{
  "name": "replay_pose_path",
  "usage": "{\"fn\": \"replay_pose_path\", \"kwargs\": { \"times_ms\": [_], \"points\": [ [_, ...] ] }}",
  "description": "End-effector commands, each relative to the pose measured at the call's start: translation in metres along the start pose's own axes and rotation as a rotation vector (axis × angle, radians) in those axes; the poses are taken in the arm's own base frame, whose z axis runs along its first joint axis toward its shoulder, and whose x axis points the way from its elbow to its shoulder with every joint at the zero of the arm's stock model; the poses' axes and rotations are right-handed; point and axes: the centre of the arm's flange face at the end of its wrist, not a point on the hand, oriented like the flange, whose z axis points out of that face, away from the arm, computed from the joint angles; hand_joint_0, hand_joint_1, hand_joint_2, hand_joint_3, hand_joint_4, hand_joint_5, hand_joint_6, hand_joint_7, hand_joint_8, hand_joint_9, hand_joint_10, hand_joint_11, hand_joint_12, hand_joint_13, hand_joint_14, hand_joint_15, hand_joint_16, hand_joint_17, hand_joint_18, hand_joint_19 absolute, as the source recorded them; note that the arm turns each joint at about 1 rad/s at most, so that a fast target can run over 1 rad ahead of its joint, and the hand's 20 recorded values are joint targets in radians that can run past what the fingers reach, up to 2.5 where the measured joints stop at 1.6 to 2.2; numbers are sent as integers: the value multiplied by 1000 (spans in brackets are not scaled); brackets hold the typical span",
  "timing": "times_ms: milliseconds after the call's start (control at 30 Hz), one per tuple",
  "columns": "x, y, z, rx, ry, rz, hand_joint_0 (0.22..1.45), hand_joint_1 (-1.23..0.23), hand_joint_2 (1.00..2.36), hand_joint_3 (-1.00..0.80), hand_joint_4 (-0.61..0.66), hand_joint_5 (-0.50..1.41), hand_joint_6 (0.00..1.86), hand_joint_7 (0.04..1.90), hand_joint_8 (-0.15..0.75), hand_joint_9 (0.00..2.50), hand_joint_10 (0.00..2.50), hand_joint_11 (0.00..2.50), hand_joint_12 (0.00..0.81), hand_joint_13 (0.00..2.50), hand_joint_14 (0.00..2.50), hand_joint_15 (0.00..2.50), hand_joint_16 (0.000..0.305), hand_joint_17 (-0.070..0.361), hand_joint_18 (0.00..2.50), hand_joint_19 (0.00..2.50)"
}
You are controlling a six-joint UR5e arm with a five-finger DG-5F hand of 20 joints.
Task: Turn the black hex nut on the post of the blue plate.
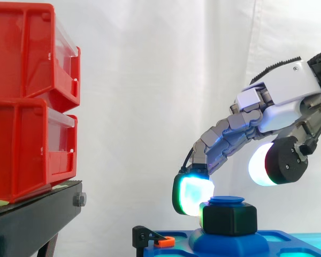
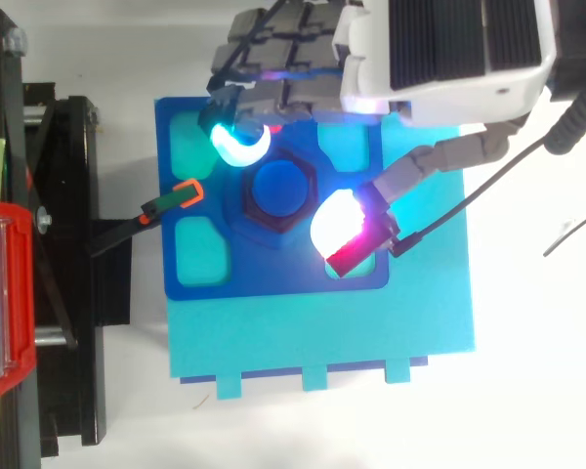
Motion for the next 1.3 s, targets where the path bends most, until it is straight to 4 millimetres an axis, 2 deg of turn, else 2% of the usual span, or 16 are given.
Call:
{"fn": "replay_pose_path", "kwargs": {
  "times_ms": [0,167,300,467,567,867,1133,1267],
  "points": [
    [-2,-3,0,-8,-11,-4,466,-398,1000,-500,222,-188,502,792,260,375,0,0,378,306,0,0,56,126,123,0],
    [-8,5,3,-14,-29,-9,467,-398,1000,-500,220,-188,502,793,259,374,0,0,377,305,0,0,56,126,121,0],
    [-17,21,12,-23,-94,-22,466,-399,1000,-500,221,-188,502,791,259,374,0,0,377,303,1,0,56,127,122,0],
    [-17,38,20,-19,-122,-27,466,-399,1000,-500,220,-188,502,788,259,374,0,0,378,304,0,0,56,127,121,0],
    [-17,41,21,-16,-123,-26,466,-399,1000,-500,219,-188,502,792,260,373,0,0,378,304,1,0,56,126,122,0],
    [4,69,28,15,-83,-9,466,-402,1000,-500,220,-188,502,792,260,375,0,0,378,301,0,0,56,127,122,0],
    [20,70,26,54,-42,-15,466,-401,1000,-500,223,-188,502,791,260,374,0,0,379,302,0,0,57,127,120,0],
    [22,69,25,58,-23,-26,474,-526,1000,-500,215,-189,502,806,256,375,0,0,374,307,0,0,56,125,131,0]
  ]
}}
